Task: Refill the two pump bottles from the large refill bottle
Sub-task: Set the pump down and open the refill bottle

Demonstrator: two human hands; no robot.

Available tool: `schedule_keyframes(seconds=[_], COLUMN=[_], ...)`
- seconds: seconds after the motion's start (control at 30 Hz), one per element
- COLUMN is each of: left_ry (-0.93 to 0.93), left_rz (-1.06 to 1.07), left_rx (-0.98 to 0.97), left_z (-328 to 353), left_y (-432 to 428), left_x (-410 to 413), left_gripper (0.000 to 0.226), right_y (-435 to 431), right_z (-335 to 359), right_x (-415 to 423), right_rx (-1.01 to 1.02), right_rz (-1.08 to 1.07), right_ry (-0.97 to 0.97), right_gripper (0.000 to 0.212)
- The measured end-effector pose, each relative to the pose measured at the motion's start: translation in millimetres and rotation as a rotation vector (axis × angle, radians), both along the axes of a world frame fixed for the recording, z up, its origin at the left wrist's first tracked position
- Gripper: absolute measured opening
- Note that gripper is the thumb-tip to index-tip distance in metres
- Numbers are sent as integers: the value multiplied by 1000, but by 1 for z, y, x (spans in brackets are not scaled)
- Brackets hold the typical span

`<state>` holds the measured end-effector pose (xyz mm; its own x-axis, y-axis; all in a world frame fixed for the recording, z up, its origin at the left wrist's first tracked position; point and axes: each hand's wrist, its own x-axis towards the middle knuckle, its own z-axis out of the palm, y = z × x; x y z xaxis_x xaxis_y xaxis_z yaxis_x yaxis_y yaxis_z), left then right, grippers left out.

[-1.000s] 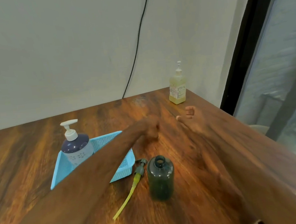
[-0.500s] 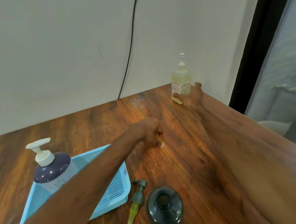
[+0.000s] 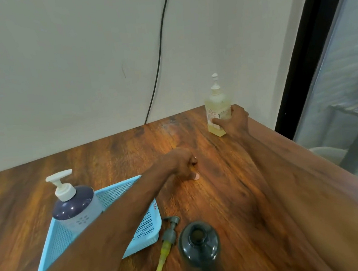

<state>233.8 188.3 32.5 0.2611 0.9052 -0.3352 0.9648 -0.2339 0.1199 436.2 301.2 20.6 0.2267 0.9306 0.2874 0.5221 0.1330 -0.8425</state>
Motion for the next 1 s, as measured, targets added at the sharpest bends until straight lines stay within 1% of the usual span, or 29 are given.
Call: schedule_keyframes(seconds=[0.1,0.17,0.27,0.37,0.43,0.5,0.57,0.63,0.73,0.77,0.87,1.0], left_ry=[-10,-15,-14,-69,-93,-130,-227,-378,-564,-599,-620,-810], left_rz=[32,54,40,49,69,85,82,106,91,74,56,135], left_rx=[-3,8,40,40,57,117,202,284,385,389,404,437], left_z=[3,5,10,17,23,35,52,72,95,100,109,107], left_y=[-7,-16,-30,-46,-59,-74,-94,-120,-162,-176,-215,-252], left_x=[2,4,4,-3,-7,-11,-11,-10,-2,2,22,49], left_gripper=[69,67,51,36,41,47,48,47,40,37,33,31], right_y=[-46,-77,-128,-181,-211,-240,-272,-299,-333,-341,-361,-374], right_z=[9,14,23,32,33,31,29,24,14,9,-1,-8], right_x=[-3,-4,-2,4,11,19,25,32,43,47,53,56], right_rx=[52,73,77,33,-10,-50,-55,-37,-53,-68,-80,-89], right_rz=[51,102,175,186,189,195,177,171,189,192,194,185], right_ry=[29,50,77,59,39,45,57,91,77,60,56,89], right_gripper=[62,62,62,67,72,75,77,80,87,89,94,90])
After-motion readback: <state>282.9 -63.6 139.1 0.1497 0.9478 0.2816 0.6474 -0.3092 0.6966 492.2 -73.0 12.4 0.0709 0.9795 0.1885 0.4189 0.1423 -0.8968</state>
